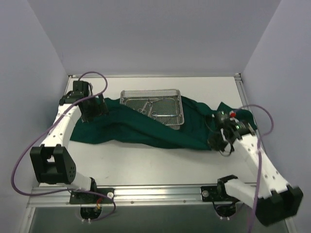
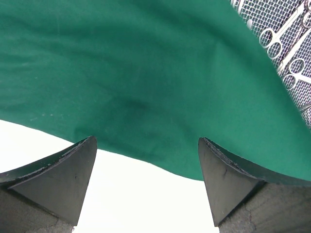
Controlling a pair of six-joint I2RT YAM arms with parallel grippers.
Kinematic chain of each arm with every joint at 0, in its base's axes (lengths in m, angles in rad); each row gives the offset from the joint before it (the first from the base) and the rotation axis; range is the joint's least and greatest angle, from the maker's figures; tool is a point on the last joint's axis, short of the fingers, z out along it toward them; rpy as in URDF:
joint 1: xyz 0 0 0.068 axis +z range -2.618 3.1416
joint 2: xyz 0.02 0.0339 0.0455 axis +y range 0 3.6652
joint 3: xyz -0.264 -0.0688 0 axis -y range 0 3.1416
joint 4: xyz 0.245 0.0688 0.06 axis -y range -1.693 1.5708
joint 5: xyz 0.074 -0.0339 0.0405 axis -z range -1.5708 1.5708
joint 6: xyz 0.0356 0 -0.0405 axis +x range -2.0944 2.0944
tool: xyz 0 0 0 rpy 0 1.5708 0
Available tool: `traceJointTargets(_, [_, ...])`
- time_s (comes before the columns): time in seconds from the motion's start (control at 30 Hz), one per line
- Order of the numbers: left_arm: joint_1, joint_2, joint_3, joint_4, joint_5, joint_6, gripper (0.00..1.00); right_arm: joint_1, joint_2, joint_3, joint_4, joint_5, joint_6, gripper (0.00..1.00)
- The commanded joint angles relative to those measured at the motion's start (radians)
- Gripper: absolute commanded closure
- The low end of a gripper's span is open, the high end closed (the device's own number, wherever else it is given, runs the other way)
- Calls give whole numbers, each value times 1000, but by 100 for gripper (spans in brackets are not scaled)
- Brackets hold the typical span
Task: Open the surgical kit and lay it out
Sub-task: Open the surgical kit at the center of the board.
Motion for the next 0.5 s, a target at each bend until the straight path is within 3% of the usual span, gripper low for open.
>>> traceJointTargets(0.0, [7, -67, -23, -10, -29, -12, 6, 2, -232, -79, -278, -17, 97, 100])
traceJointTargets(0.13, [23, -108, -82, -8, -39, -19, 6, 5, -454, -185, -277, -212, 109, 96])
traceJointTargets(0.17, [24, -114, -90, -13, -41, -20, 6, 5, -506, -194, -278, -225, 108, 88])
traceJointTargets(0.2, [24, -119, -93, -22, -41, -20, 6, 5, -519, -196, -278, -229, 92, 67])
traceJointTargets(0.3, [30, -96, -84, -34, -3, -15, 6, 5, -510, -169, -269, -212, 14, 32])
traceJointTargets(0.4, [53, -38, -49, -50, 25, 0, 6, 5, -406, -55, -194, -154, -82, 18])
traceJointTargets(0.47, [47, 0, 6, -95, 1, 8, 6, 5, -268, 33, -127, -108, -168, 16])
